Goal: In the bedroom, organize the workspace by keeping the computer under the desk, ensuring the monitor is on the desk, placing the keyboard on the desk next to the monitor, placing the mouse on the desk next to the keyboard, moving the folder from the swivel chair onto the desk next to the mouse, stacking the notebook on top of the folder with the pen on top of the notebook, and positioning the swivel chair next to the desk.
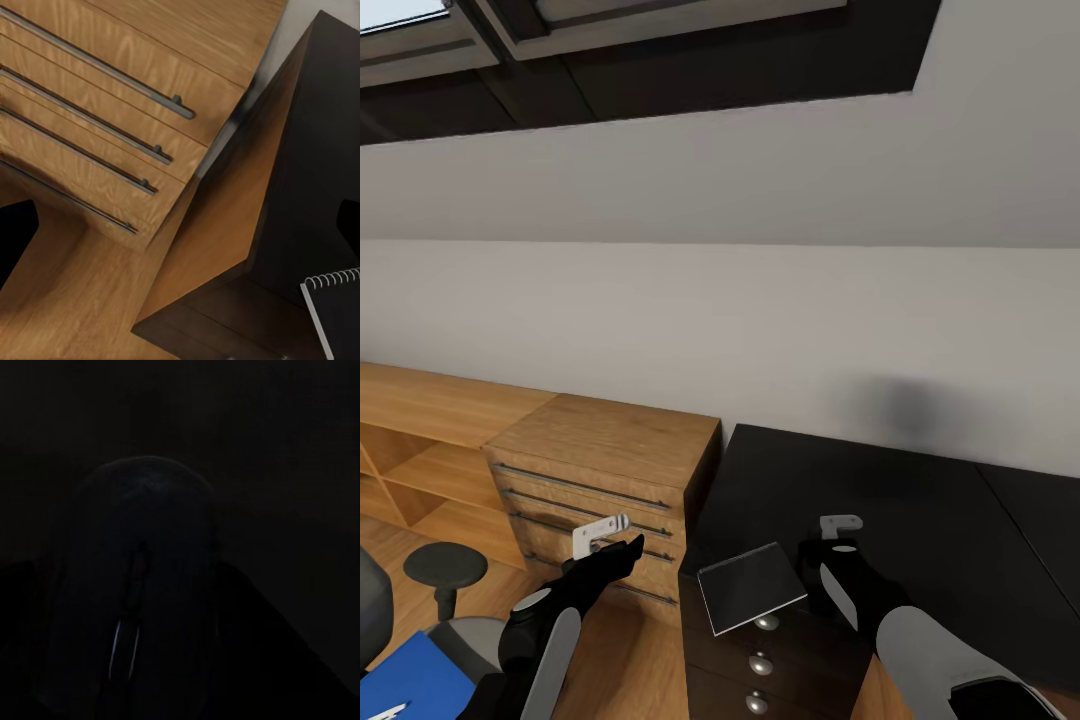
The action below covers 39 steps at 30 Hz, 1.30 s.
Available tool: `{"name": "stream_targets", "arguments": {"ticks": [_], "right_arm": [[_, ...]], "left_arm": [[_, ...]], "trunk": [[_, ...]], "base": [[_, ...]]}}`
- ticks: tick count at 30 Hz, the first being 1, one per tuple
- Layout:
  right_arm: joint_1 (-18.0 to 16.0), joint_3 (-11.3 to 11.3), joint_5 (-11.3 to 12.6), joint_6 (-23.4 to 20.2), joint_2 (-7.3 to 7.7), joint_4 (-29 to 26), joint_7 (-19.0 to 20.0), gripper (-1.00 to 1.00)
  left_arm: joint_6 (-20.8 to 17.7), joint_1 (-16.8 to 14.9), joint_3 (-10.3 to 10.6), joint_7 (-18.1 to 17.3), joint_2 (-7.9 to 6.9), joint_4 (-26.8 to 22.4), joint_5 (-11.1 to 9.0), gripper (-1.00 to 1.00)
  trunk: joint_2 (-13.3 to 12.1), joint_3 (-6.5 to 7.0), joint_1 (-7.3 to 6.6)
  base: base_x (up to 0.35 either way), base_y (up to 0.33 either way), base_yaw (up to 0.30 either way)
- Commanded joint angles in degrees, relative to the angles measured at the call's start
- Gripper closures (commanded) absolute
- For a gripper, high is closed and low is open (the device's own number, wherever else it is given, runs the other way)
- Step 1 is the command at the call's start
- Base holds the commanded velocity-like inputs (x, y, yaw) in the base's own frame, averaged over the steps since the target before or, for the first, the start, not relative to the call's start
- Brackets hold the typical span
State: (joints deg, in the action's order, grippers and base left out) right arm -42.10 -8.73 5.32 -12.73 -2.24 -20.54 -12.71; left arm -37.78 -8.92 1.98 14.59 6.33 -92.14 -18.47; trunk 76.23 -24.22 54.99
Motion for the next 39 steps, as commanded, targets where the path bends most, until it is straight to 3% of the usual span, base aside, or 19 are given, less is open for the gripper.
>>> {"name": "stream_targets", "arguments": {"ticks": [1, 4, 17, 20, 21, 22, 24, 29, 39], "right_arm": [[0.0, -0.5, 0.8, -0.5, 0.05, 0.0, -0.5, 1.00], [0.0, -0.5, 0.8, -0.4, 0.05, -0.1, -0.5, 1.00], [0.0, -0.2, 0.8, -0.7, 0.26, -2.3, -0.8, 1.00], [0.1, -0.2, 0.9, -2.8, 0.88, -6.1, -1.0, 1.00], [0.2, -0.1, 1.1, -6.0, 1.31, -10.8, -1.0, 1.00], [0.3, -0.1, 1.1, -6.7, 1.39, -12.1, -1.1, 1.00], [2.5, 0.0, 1.2, -11.3, 1.86, -21.0, -1.4, 1.00], [6.0, 2.2, 1.3, -16.3, 2.14, -30.8, -3.5, 1.00], [7.5, 2.9, 1.4, -17.0, 1.89, -34.0, -4.4, 1.00]], "left_arm": [[-0.2, 0.0, 0.0, 0.5, 0.00, -0.1, -0.6, -1.00], [-0.2, 0.0, 0.0, 0.5, -0.01, -0.1, -0.6, -1.00], [-0.2, 0.0, 0.0, 0.5, -0.09, 0.0, -0.5, -1.00], [-0.2, 0.0, -0.1, 0.6, -0.09, 0.0, -0.4, -1.00], [-0.2, 0.0, -0.1, 0.6, -0.09, 0.1, -0.4, -1.00], [-0.2, 0.0, -0.1, 0.6, -0.09, 0.1, -0.4, -1.00], [-0.2, 0.0, -0.1, 0.6, -0.09, 0.2, -0.4, -1.00], [-0.2, 0.0, -0.1, 0.6, -0.09, 0.3, -0.4, -1.00], [-0.3, 0.0, -0.1, 0.6, -0.09, 0.3, -0.5, -1.00]], "trunk": [[0.0, -0.08, 0.01], [0.0, -0.08, 0.01], [-5.2, 2.26, -2.85], [-6.4, 2.80, -3.51], [-6.8, 2.98, -3.73], [-7.2, 3.15, -3.95], [-8.0, 3.51, -4.39], [-10.0, 4.41, -5.49], [-14.0, 6.21, -7.68]], "base": [[0.000, 0.000, 0.000], [0.000, 0.000, 0.000], [0.000, 0.000, 0.000], [0.000, 0.000, 0.000], [0.000, 0.000, 0.000], [0.000, 0.000, 0.000], [-0.041, 0.000, 0.000], [-0.223, 0.000, 0.000], [-0.332, 0.000, 0.000]]}}
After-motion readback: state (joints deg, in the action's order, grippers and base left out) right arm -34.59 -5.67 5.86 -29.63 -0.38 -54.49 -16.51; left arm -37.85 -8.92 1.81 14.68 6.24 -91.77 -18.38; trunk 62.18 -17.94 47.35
